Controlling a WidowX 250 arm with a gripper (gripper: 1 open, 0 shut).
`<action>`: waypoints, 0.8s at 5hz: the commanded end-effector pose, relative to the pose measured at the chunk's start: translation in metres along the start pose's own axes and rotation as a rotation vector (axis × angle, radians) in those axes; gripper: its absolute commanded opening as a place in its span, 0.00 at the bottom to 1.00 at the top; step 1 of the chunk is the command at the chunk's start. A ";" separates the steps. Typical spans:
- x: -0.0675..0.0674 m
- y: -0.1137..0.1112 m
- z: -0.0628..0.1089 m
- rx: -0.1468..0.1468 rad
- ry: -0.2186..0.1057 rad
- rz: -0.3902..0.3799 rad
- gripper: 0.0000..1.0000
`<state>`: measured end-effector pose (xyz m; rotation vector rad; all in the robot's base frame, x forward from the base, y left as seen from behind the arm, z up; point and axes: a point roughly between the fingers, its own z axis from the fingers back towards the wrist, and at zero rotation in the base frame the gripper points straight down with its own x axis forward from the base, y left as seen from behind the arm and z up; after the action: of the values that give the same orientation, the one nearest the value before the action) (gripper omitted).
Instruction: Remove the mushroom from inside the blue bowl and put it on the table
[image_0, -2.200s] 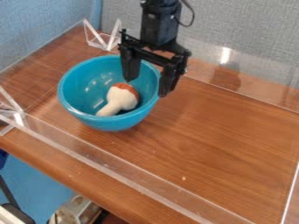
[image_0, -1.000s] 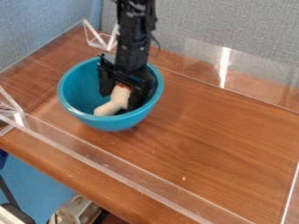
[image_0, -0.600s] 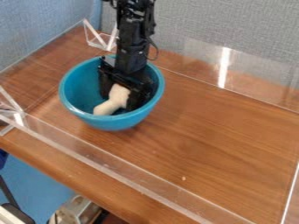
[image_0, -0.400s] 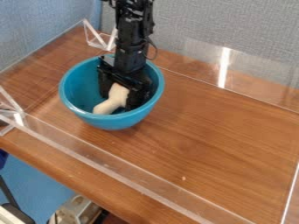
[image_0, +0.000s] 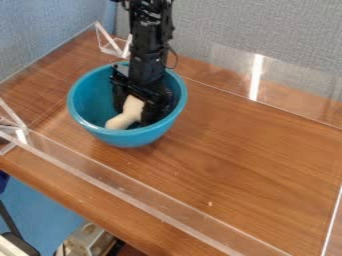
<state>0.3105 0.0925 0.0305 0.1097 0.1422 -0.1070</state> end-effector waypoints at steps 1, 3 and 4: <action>0.001 0.017 0.008 0.012 -0.036 0.078 0.00; -0.005 0.036 -0.005 0.007 -0.026 0.156 0.00; -0.012 0.049 -0.009 0.005 -0.020 0.193 0.00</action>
<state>0.3083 0.1272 0.0280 0.1135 0.1158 0.0390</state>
